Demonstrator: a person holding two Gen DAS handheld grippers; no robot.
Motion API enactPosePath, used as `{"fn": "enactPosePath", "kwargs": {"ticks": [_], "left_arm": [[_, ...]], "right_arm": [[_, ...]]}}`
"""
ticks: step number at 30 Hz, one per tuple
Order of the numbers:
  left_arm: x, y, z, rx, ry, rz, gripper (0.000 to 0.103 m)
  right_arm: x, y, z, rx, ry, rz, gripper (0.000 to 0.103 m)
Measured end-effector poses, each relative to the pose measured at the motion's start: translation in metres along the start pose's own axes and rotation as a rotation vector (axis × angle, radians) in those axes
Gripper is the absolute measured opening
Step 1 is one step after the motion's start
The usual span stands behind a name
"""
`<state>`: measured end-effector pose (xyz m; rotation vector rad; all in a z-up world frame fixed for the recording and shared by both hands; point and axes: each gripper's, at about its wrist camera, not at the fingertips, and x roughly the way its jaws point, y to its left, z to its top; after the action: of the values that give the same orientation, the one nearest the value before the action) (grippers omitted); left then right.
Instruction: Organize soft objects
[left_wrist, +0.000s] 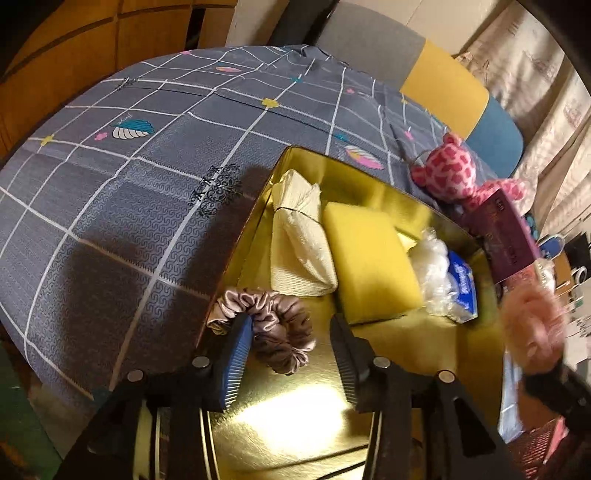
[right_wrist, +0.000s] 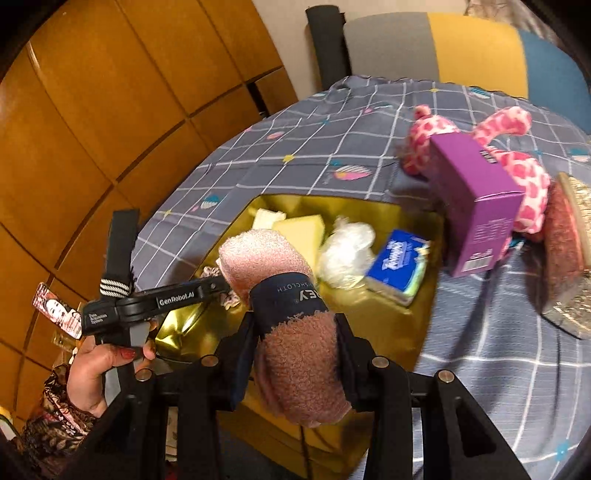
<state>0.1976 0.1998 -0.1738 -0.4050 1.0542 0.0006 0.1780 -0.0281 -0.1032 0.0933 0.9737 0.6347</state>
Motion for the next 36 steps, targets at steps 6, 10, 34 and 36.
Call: {"fn": "enactPosePath", "kwargs": {"ticks": [6, 10, 34, 36], "left_arm": [[-0.032, 0.008, 0.000, -0.069, -0.063, -0.061, 0.044], [-0.066, 0.009, -0.001, -0.071, -0.178, -0.035, 0.044], [-0.224, -0.036, -0.003, 0.060, -0.518, -0.154, 0.045], [-0.228, -0.040, -0.002, 0.071, -0.526, -0.157, 0.045]], "right_arm": [[0.022, 0.012, -0.007, -0.001, 0.050, 0.015, 0.041], [0.036, 0.016, -0.011, 0.003, 0.085, 0.011, 0.041], [0.076, 0.006, -0.014, 0.061, 0.102, -0.023, 0.055], [0.068, 0.005, -0.015, 0.050, 0.094, -0.033, 0.055]]}}
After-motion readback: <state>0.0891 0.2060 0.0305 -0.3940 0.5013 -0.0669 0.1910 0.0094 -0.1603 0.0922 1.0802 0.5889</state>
